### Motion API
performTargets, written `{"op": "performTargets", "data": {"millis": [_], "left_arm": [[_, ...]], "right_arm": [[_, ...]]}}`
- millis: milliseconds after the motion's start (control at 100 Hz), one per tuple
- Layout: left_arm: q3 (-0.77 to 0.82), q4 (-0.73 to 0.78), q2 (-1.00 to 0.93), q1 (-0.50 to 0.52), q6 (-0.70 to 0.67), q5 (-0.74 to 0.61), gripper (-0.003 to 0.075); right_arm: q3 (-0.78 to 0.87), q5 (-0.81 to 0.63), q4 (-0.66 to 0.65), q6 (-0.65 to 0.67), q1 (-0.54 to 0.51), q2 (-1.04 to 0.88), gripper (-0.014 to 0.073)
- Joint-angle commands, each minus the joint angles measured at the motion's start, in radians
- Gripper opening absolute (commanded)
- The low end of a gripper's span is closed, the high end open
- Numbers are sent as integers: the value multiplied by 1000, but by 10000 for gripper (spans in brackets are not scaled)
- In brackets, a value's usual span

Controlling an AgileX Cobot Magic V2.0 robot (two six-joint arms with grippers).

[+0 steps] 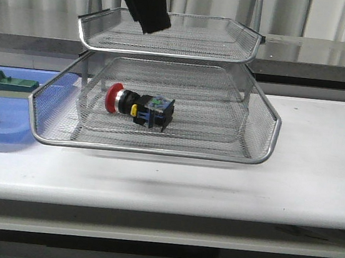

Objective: Place button on rack with both arms
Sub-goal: 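Raise and withdraw the left gripper away from the rack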

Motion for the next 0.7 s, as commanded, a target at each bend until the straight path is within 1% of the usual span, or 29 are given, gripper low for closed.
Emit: {"op": "performTargets", "data": {"millis": [0, 110, 290, 360, 510, 690], "left_arm": [[-32, -20, -92, -5, -22, 25, 399], [-30, -20, -139, -5, -56, 25, 391], [-26, -18, -196, -5, -118, 25, 312], [-24, -18, -215, -5, -144, 25, 293], [-15, -10, -251, -5, -181, 25, 293], [49, -1, -296, -5, -198, 22, 292]], "right_arm": [[-32, -58, 4, 3, 0, 5, -71], [-32, -58, 4, 3, 0, 5, -71], [-32, -58, 4, 3, 0, 5, -71], [-32, -58, 4, 3, 0, 5, -71], [-32, -58, 4, 3, 0, 5, -71], [-32, -58, 4, 3, 0, 5, -71]]}}
